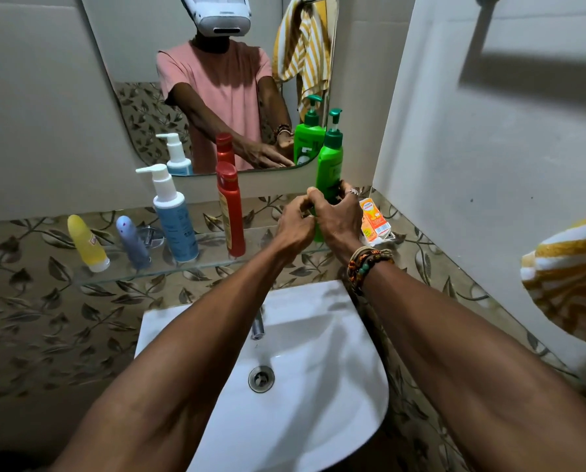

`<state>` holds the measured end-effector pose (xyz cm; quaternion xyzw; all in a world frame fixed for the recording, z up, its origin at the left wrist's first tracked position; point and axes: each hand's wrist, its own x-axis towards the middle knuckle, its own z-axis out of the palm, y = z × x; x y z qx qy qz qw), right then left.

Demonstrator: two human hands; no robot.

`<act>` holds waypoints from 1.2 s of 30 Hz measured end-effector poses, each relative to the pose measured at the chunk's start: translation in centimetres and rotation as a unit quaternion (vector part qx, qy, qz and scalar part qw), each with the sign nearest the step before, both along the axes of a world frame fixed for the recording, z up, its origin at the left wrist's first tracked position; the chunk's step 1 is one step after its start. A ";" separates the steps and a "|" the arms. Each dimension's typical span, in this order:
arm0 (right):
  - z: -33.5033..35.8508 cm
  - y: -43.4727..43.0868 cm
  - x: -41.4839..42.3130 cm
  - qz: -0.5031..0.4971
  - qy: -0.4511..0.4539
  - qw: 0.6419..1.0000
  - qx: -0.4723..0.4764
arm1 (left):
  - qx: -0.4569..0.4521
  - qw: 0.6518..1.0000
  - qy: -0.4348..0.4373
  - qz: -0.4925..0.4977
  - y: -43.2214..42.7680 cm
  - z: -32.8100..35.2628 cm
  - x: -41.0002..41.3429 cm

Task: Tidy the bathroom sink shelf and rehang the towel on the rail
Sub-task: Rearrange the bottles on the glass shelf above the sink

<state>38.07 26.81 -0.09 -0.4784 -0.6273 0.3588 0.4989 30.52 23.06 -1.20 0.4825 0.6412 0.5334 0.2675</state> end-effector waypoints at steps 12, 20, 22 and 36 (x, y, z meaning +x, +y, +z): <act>-0.2 1.6 -0.9 -0.037 -0.030 0.999 -0.023 | -0.021 0.995 -0.076 -0.059 -0.5 -0.6 -1.6; -1.2 1.5 -1.4 0.024 -0.038 0.999 -0.026 | -0.023 0.996 -0.083 -0.035 -1.0 -1.4 -2.0; -1.2 1.3 -1.5 0.030 -0.024 0.999 -0.038 | -0.017 0.996 -0.084 -0.027 -1.1 -1.5 -2.2; -0.9 0.3 -2.5 0.070 -0.020 0.995 -0.061 | -0.006 0.999 -0.050 0.017 -2.8 -1.4 -3.3</act>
